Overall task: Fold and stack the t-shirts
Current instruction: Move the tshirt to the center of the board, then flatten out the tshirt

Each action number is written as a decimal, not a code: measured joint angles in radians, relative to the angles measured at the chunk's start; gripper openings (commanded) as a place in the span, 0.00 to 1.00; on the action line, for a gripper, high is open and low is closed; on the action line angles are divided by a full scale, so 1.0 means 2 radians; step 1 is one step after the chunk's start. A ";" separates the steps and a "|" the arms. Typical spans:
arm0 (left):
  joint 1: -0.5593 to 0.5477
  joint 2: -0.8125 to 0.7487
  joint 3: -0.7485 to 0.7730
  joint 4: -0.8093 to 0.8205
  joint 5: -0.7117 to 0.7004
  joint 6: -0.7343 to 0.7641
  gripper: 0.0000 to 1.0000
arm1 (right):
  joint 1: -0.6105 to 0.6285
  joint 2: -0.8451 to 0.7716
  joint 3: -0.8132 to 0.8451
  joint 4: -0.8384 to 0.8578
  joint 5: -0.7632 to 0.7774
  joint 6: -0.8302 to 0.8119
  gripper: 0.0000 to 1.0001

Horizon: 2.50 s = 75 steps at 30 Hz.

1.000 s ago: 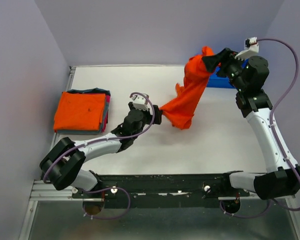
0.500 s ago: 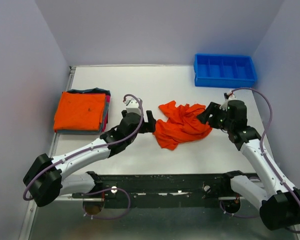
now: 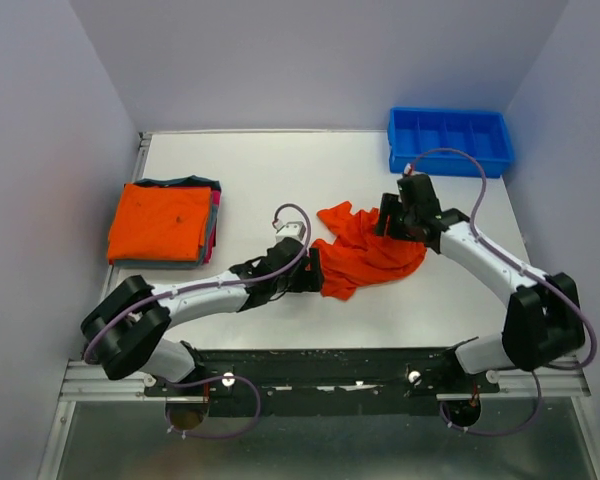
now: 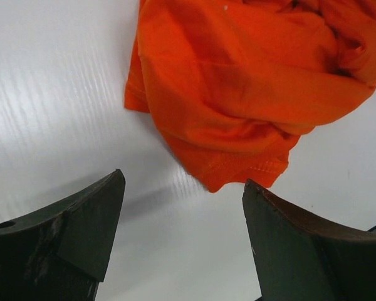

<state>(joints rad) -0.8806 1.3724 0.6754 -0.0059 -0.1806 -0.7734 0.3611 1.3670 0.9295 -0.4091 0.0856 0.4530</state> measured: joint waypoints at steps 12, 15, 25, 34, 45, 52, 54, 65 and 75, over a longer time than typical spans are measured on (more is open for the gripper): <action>-0.016 0.093 0.020 0.037 0.017 -0.045 0.75 | 0.056 0.186 0.154 -0.019 0.076 -0.040 0.31; -0.016 0.110 0.033 0.044 0.016 -0.055 0.68 | 0.056 0.205 0.168 -0.028 0.089 -0.044 0.08; -0.016 0.142 0.049 0.047 -0.002 -0.087 0.00 | 0.032 0.149 0.177 -0.046 0.106 -0.036 0.01; 0.056 0.060 0.105 -0.081 -0.071 -0.027 0.00 | -0.149 0.064 0.165 -0.039 0.029 0.014 0.01; 0.200 -0.038 0.282 -0.226 -0.162 0.082 0.00 | -0.231 -0.018 0.228 -0.060 -0.022 0.053 0.01; 0.248 -0.020 0.472 -0.303 -0.175 0.142 0.00 | -0.259 -0.023 0.323 -0.085 -0.071 0.062 0.01; 0.247 -0.028 0.496 -0.317 -0.175 0.155 0.00 | -0.259 -0.049 0.318 -0.088 -0.084 0.061 0.01; 0.247 -0.171 0.503 -0.380 -0.158 0.195 0.00 | -0.259 -0.319 0.213 -0.099 -0.093 0.052 0.01; 0.248 -0.011 0.643 -0.337 -0.158 0.215 0.00 | -0.259 -0.135 0.283 -0.109 -0.068 0.049 0.01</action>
<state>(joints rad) -0.3851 1.3502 1.9614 -0.6796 -0.4965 -0.3439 -0.1562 1.0969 1.4956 -0.6266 -0.0505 0.5507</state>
